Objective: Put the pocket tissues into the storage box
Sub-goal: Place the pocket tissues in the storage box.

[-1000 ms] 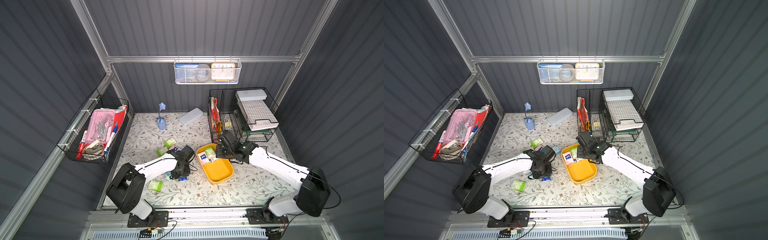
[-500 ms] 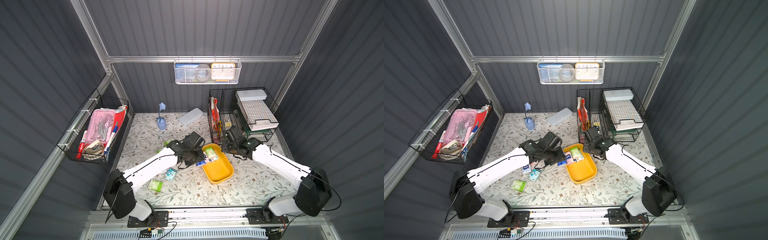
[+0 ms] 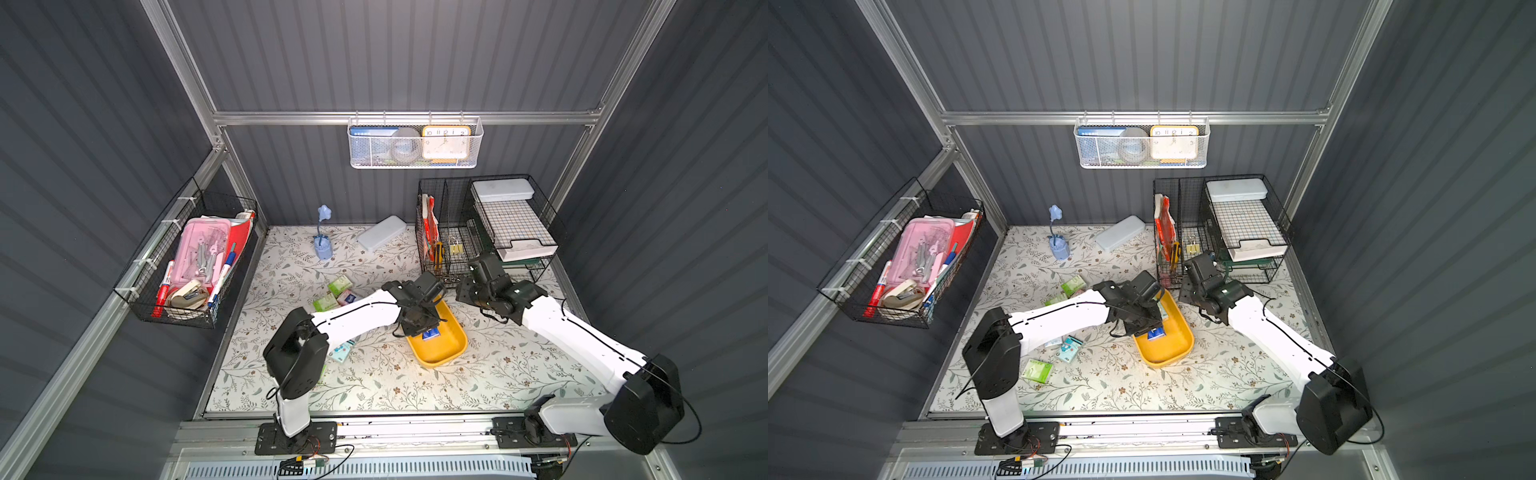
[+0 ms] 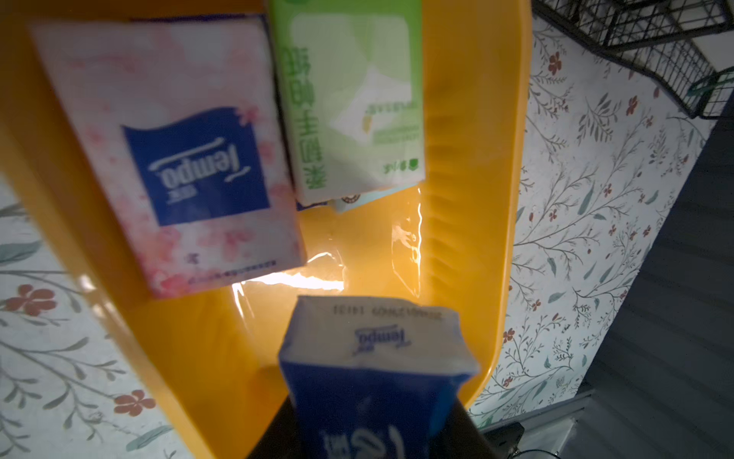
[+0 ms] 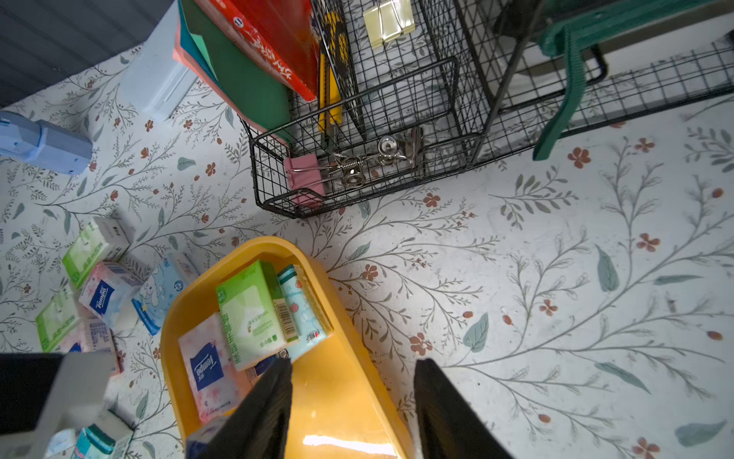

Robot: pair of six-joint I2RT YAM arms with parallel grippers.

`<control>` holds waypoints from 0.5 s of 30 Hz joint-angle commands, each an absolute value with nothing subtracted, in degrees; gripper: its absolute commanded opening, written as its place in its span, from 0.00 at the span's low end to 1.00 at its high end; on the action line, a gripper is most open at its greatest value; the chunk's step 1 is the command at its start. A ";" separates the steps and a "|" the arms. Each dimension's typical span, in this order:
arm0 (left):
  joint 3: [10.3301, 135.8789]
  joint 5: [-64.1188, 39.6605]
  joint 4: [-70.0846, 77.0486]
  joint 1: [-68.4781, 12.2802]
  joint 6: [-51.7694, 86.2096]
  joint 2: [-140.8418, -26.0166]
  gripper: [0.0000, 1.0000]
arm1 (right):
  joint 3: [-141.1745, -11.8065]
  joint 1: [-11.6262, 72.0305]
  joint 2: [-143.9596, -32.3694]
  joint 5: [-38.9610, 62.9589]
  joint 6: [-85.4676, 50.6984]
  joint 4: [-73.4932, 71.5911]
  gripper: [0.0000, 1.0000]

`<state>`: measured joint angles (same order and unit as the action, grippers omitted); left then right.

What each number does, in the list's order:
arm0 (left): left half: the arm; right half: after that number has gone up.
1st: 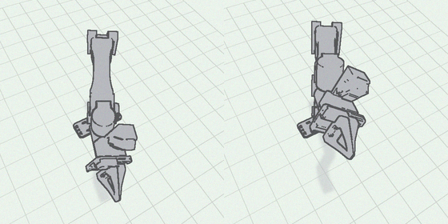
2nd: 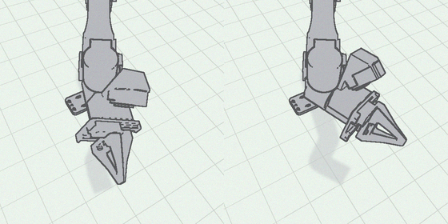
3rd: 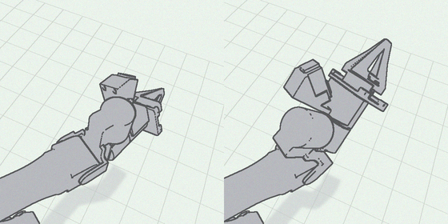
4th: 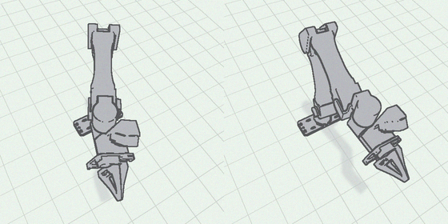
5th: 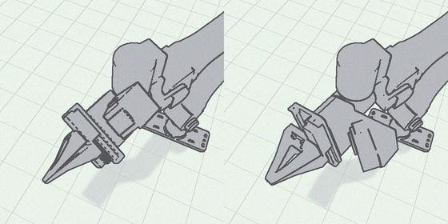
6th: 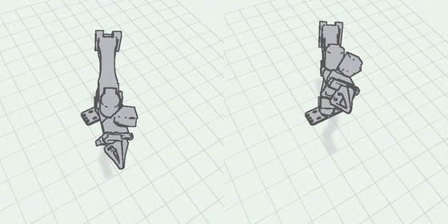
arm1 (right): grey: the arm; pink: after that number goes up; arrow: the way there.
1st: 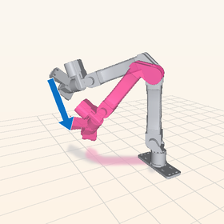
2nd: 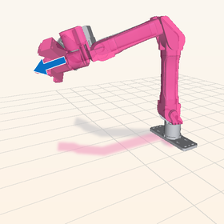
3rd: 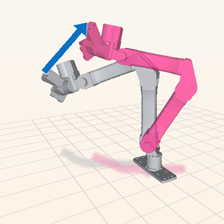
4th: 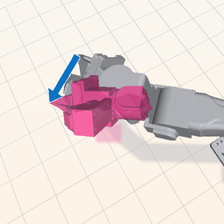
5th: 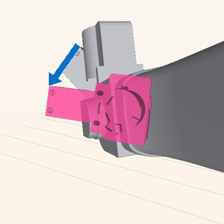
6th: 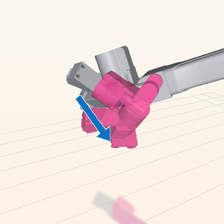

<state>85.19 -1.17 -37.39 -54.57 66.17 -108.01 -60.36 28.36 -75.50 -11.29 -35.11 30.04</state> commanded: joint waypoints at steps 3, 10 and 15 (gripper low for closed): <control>95.17 -4.45 -42.84 -56.38 63.31 -115.82 0.40 | -59.46 27.35 -74.61 -10.40 -34.88 30.25 0.54; 97.61 -6.78 -46.64 -56.50 63.82 -120.30 0.43 | -59.76 26.55 -74.21 -9.93 -34.21 30.49 0.54; 100.44 -6.37 -48.14 -56.51 63.41 -122.37 0.52 | -60.24 26.03 -74.50 -9.57 -33.67 30.48 0.54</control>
